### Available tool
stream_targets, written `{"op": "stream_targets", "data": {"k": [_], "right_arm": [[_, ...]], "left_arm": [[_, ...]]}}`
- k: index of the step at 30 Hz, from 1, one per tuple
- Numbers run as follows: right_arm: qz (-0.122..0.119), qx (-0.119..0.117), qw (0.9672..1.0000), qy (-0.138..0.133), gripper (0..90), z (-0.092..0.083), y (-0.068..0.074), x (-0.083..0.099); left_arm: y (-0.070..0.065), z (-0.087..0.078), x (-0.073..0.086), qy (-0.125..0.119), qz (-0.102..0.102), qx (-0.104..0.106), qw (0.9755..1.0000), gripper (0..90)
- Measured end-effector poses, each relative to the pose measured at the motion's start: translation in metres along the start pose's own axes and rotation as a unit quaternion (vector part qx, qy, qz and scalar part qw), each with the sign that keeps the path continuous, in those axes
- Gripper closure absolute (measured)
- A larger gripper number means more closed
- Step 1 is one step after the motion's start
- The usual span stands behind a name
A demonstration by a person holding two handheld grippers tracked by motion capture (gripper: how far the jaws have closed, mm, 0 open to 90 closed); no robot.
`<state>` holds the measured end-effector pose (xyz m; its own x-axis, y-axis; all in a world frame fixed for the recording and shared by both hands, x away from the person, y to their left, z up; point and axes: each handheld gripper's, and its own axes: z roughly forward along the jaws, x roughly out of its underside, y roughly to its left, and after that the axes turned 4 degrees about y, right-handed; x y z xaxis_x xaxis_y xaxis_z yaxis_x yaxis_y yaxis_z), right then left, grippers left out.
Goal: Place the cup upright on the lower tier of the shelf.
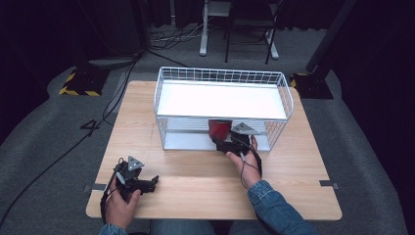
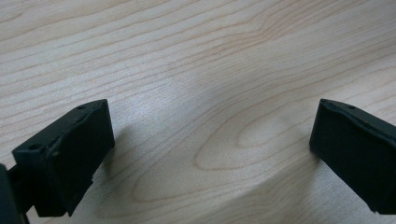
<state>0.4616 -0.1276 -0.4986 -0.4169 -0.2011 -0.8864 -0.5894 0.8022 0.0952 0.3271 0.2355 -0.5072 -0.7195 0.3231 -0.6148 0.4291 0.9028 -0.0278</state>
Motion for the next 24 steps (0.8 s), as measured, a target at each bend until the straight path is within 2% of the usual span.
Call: {"op": "stream_targets", "data": {"k": [18,24], "right_arm": [[-0.013,-0.022,0.9997,0.004,15.7,-0.042,0.000,-0.002],[-0.024,-0.042,0.9988,0.011,15.7,-0.062,-0.003,0.001]], "left_arm": [[0.000,0.000,0.000,0.000,0.002,0.000,1.0000,0.1],[0.000,0.000,0.000,0.000,0.002,0.000,1.0000,0.1]]}}
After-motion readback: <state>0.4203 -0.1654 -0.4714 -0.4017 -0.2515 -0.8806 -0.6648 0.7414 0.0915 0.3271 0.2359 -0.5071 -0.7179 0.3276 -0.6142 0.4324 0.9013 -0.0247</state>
